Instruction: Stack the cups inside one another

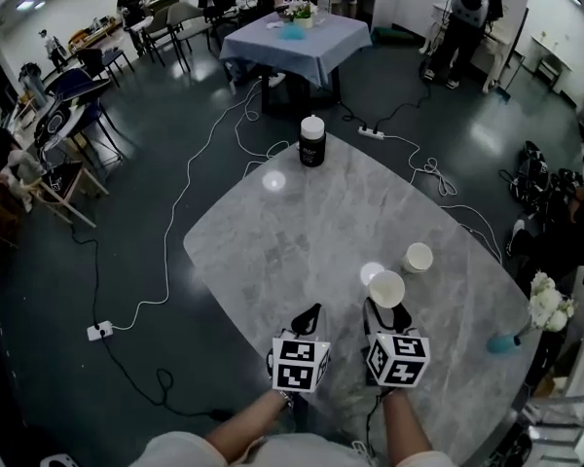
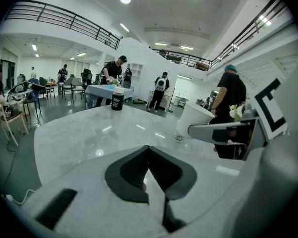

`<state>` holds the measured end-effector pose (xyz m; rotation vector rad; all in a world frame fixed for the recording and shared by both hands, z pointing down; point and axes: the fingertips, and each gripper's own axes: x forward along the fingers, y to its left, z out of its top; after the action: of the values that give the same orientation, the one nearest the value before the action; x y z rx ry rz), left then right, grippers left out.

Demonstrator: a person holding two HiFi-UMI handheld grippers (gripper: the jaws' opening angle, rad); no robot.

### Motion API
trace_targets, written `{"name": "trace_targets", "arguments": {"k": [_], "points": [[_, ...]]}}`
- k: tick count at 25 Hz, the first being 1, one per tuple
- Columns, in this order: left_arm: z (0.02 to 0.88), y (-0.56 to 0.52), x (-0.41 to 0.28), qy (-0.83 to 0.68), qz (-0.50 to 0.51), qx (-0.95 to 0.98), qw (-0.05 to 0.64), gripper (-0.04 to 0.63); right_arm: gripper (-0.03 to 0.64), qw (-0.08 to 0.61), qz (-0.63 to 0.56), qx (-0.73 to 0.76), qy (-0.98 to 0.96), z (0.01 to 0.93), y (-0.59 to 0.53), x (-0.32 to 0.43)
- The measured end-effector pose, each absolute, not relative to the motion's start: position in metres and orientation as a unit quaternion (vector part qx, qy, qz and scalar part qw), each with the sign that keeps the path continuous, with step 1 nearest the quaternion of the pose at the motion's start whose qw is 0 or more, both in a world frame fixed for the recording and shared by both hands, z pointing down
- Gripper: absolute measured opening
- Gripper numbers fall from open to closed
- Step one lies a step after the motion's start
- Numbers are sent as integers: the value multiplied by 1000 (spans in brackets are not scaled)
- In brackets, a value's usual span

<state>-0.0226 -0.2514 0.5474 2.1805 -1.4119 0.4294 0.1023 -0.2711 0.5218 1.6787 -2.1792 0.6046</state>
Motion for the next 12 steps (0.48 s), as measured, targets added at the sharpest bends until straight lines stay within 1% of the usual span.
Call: {"name": "trace_targets", "arguments": {"k": [4, 12], "points": [[536, -254, -1, -503, 154, 816, 240, -5, 212, 137, 223, 610, -748, 511, -263, 126], [518, -265, 52, -465, 157, 844, 217, -5, 212, 115, 226, 645, -721, 492, -258, 176]]}}
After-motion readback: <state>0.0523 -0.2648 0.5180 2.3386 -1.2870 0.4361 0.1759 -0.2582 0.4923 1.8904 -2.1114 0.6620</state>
